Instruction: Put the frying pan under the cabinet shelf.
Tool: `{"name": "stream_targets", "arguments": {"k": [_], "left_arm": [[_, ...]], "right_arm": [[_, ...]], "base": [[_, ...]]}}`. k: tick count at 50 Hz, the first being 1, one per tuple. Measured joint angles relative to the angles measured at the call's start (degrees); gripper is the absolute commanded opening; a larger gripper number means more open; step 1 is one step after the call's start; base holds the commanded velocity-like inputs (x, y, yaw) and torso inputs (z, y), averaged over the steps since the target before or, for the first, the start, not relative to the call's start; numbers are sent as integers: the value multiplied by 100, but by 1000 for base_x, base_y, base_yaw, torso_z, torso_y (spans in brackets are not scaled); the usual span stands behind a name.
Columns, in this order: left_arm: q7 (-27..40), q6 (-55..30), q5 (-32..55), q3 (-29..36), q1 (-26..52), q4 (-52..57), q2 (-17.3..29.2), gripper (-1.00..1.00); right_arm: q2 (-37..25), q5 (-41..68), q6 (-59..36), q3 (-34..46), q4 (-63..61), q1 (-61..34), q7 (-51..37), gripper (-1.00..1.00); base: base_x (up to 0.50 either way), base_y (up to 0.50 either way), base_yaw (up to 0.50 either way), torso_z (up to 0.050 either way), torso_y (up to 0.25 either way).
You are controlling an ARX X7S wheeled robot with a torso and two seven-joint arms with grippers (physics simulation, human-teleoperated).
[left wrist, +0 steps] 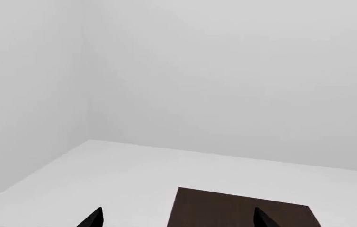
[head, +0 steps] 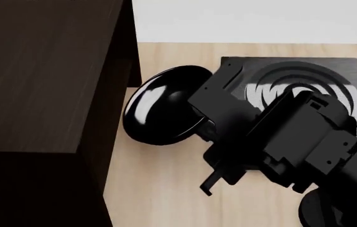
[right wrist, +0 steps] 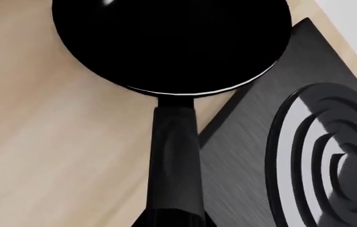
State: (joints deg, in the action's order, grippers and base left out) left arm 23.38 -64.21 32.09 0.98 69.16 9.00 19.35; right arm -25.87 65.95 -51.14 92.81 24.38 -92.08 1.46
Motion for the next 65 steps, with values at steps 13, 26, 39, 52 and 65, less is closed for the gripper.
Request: {"name": "stream_targets", "arguments": {"k": [13,26,39,52,65], "left_arm": [[28,-30,40,-26,14,30,36,100],[45,-35,72,-35,32,38,58,100],[56,-29,102,-33,15,56,83,100],[94,-59,127,-39,-12,114,127,100],[141,-83,139,-46,-44,178,182,100]], "right_arm": [[80,-339,230,-48,-25,290,-1,-100],[-35,-218,354,-322,-662,585,-150,-100],[-14,446,652,-559,-1034,969,166,-100],[665,66,1638,-444,899,1347,1592,-100],[2018,-1481,2704,-788,3940,1584,3446,-100]], "base": [[0,0,3,0,0],[0,0,3,0,0],[0,0,1,0,0],[0,1,2,0,0],[1,0,1,0,0]]}}
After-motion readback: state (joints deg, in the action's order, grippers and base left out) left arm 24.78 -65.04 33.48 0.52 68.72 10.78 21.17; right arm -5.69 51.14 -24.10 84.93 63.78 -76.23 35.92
